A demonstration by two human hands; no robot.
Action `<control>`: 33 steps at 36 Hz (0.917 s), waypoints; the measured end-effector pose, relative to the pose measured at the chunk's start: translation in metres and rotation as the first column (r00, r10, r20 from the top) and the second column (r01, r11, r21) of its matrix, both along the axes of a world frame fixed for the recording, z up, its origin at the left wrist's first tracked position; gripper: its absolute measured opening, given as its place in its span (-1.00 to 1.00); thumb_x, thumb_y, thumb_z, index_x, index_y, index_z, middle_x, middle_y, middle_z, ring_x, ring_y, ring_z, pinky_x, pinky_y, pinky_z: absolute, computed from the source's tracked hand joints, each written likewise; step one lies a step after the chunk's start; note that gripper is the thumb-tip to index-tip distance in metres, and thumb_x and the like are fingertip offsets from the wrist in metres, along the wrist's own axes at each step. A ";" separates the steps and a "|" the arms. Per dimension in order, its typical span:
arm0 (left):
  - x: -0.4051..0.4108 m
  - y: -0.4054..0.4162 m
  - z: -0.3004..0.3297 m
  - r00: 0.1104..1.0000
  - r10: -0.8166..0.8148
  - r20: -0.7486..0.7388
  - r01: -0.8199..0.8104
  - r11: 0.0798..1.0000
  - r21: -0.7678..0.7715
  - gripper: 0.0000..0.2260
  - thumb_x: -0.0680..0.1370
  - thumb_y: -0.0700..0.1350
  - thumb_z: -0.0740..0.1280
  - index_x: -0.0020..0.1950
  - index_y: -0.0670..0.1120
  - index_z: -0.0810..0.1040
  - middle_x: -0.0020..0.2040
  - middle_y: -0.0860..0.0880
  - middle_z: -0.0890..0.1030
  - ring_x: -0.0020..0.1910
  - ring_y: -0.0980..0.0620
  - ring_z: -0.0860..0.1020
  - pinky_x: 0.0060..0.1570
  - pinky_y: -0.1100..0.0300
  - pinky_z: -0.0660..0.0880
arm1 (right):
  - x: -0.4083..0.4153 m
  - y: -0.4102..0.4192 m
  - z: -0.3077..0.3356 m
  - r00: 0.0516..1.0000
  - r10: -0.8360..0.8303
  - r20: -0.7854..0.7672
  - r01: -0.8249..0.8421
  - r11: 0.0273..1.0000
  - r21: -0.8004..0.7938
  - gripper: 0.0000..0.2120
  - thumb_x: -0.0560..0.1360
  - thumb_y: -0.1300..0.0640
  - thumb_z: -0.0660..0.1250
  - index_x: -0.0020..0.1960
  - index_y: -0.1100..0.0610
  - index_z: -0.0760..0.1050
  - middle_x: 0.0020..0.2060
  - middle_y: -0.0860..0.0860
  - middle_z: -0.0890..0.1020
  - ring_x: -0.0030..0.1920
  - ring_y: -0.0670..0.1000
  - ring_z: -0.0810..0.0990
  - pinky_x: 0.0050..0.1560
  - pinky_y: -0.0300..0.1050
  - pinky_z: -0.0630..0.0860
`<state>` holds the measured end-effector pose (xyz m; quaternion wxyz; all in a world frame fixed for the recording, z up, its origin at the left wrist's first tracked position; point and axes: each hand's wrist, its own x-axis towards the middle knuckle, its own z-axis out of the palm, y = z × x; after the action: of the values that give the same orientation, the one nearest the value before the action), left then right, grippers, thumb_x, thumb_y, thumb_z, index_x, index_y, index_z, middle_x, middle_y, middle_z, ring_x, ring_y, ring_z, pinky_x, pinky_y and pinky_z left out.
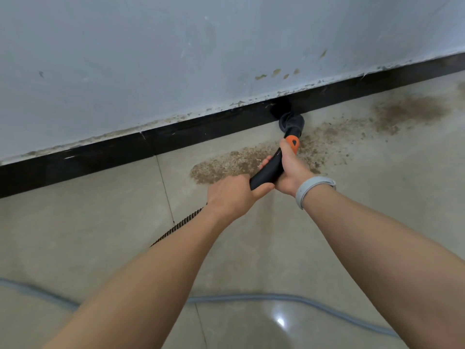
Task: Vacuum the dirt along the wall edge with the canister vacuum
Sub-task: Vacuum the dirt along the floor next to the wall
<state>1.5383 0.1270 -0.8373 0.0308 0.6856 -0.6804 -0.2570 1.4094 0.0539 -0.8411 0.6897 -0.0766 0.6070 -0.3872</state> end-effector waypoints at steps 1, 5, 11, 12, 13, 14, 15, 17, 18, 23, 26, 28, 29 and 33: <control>0.005 0.007 0.000 1.000 0.013 -0.003 -0.013 1.000 -0.009 -0.53 0.49 0.44 0.07 -0.24 0.05 0.37 -0.35 0.07 0.48 -0.39 0.06 0.44 -0.42 0.17 0.24 | 0.006 0.005 0.000 1.000 0.007 0.010 -0.007 1.000 0.001 -0.62 0.50 -0.14 0.36 0.03 0.17 0.41 -0.42 0.06 0.50 -0.57 0.03 0.54 -0.41 -0.11 0.58; 0.032 0.039 -0.001 0.998 0.068 0.011 -0.068 0.998 -0.017 -0.51 0.49 0.44 0.05 -0.27 0.03 0.34 -0.34 0.07 0.51 -0.33 0.00 0.51 -0.41 0.16 0.28 | 0.036 0.028 -0.003 0.997 0.057 0.045 -0.057 0.998 -0.002 -0.64 0.52 -0.10 0.36 0.05 0.17 0.37 -0.48 0.05 0.49 -0.55 0.03 0.52 -0.36 -0.10 0.58; 0.070 0.093 0.004 0.978 0.203 0.053 -0.204 0.979 0.024 -0.52 0.49 0.41 0.03 -0.23 0.02 0.38 -0.33 0.05 0.54 -0.34 0.02 0.52 -0.39 0.15 0.29 | 0.088 0.069 0.004 0.985 0.166 0.050 -0.167 0.986 0.024 -0.69 0.54 -0.04 0.36 0.09 0.14 0.37 -0.34 0.10 0.49 -0.48 0.05 0.52 -0.33 -0.06 0.58; 0.075 0.101 0.006 0.972 0.230 0.056 -0.232 0.972 0.029 -0.52 0.49 0.41 0.03 -0.23 0.02 0.38 -0.33 0.04 0.54 -0.32 0.00 0.53 -0.37 0.14 0.31 | 0.096 0.075 0.005 0.981 0.189 0.045 -0.190 0.981 0.026 -0.71 0.54 -0.03 0.35 0.08 0.14 0.37 -0.33 0.11 0.49 -0.48 0.05 0.53 -0.32 -0.05 0.59; 0.080 0.110 0.007 0.965 0.258 0.055 -0.260 0.965 0.034 -0.52 0.49 0.41 0.03 -0.23 0.02 0.38 -0.32 0.04 0.54 -0.31 -0.01 0.53 -0.35 0.13 0.33 | 0.103 0.081 0.007 0.976 0.215 0.038 -0.216 0.976 0.026 -0.72 0.54 -0.02 0.35 0.06 0.15 0.37 -0.33 0.11 0.50 -0.49 0.05 0.53 -0.31 -0.05 0.60; 0.084 0.118 0.008 0.957 0.287 0.048 -0.289 0.957 0.036 -0.51 0.50 0.41 0.03 -0.23 0.01 0.39 -0.32 0.03 0.55 -0.30 -0.01 0.54 -0.34 0.13 0.36 | 0.110 0.087 0.009 0.969 0.244 0.033 -0.245 0.969 0.023 -0.73 0.55 -0.01 0.34 0.05 0.16 0.37 -0.36 0.11 0.50 -0.51 0.05 0.53 -0.32 -0.06 0.60; 0.088 0.126 0.010 0.948 0.317 0.035 -0.318 0.947 0.041 -0.51 0.50 0.41 0.03 -0.22 0.01 0.40 -0.31 0.03 0.57 -0.29 -0.02 0.56 -0.31 0.13 0.39 | 0.117 0.092 0.011 0.962 0.271 0.032 -0.272 0.962 0.022 -0.74 0.55 0.00 0.34 0.05 0.17 0.37 -0.40 0.11 0.50 -0.53 0.05 0.52 -0.34 -0.08 0.59; 0.095 0.141 0.012 0.924 0.382 0.000 -0.381 0.923 0.056 -0.51 0.50 0.41 0.04 -0.20 0.01 0.43 -0.29 0.03 0.61 -0.27 -0.03 0.58 -0.25 0.11 0.46 | 0.131 0.102 0.015 0.947 0.321 0.023 -0.322 0.947 0.021 -0.73 0.56 0.00 0.33 0.06 0.18 0.35 -0.44 0.10 0.48 -0.51 0.06 0.51 -0.35 -0.08 0.58; 0.098 0.148 0.013 0.911 0.413 -0.017 -0.411 0.909 0.063 -0.50 0.49 0.41 0.04 -0.20 0.00 0.45 -0.29 0.03 0.62 -0.27 -0.02 0.59 -0.23 0.11 0.48 | 0.137 0.106 0.017 0.936 0.352 0.012 -0.352 0.936 0.021 -0.71 0.56 -0.01 0.32 0.07 0.18 0.34 -0.43 0.10 0.48 -0.48 0.07 0.51 -0.31 -0.06 0.57; 0.110 0.176 0.016 0.850 0.518 -0.099 -0.509 0.855 0.102 -0.51 0.51 0.36 0.09 -0.21 -0.04 0.50 -0.34 0.03 0.63 -0.32 0.00 0.60 -0.20 0.09 0.54 | 0.160 0.127 0.025 0.866 0.499 -0.005 -0.499 0.866 0.024 -0.66 0.56 -0.07 0.31 0.07 0.20 0.35 -0.38 0.10 0.50 -0.41 0.08 0.54 -0.21 0.01 0.60; 0.118 0.189 0.016 0.823 0.549 -0.148 -0.535 0.836 0.126 -0.53 0.53 0.33 0.13 -0.22 -0.05 0.50 -0.36 0.01 0.64 -0.34 0.00 0.61 -0.19 0.04 0.56 | 0.168 0.139 0.027 0.848 0.530 -0.005 -0.530 0.847 0.027 -0.62 0.57 -0.07 0.30 0.17 0.20 0.34 -0.37 0.10 0.50 -0.39 0.07 0.55 -0.14 0.04 0.61; 0.123 0.197 0.017 0.824 0.545 -0.157 -0.530 0.838 0.127 -0.54 0.54 0.31 0.15 -0.23 -0.05 0.50 -0.38 0.01 0.63 -0.37 0.02 0.61 -0.20 0.04 0.56 | 0.171 0.148 0.030 0.846 0.533 0.003 -0.533 0.845 0.039 -0.61 0.57 -0.07 0.28 0.22 0.19 0.33 -0.33 0.10 0.50 -0.37 0.07 0.56 -0.12 0.03 0.62; 0.124 0.201 0.017 0.826 0.542 -0.155 -0.528 0.840 0.124 -0.55 0.54 0.31 0.16 -0.24 -0.05 0.50 -0.40 0.01 0.63 -0.39 0.03 0.60 -0.21 0.05 0.56 | 0.172 0.152 0.031 0.845 0.534 0.009 -0.534 0.844 0.047 -0.62 0.58 -0.06 0.27 0.24 0.18 0.33 -0.31 0.10 0.50 -0.36 0.07 0.56 -0.09 0.04 0.61; 0.127 0.222 0.018 0.821 0.547 -0.164 -0.529 0.836 0.142 -0.57 0.54 0.29 0.18 -0.25 -0.04 0.50 -0.44 0.05 0.62 -0.43 0.08 0.59 -0.23 0.07 0.56 | 0.176 0.173 0.031 0.849 0.529 -0.014 -0.527 0.847 0.065 -0.57 0.59 -0.01 0.24 0.34 0.19 0.26 -0.30 0.10 0.49 -0.38 0.07 0.55 -0.16 0.01 0.60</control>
<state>1.6648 0.3490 -0.8193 0.1390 0.8214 -0.4403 -0.3349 1.5850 0.2269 -0.8099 0.7619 -0.2261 0.5844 -0.1636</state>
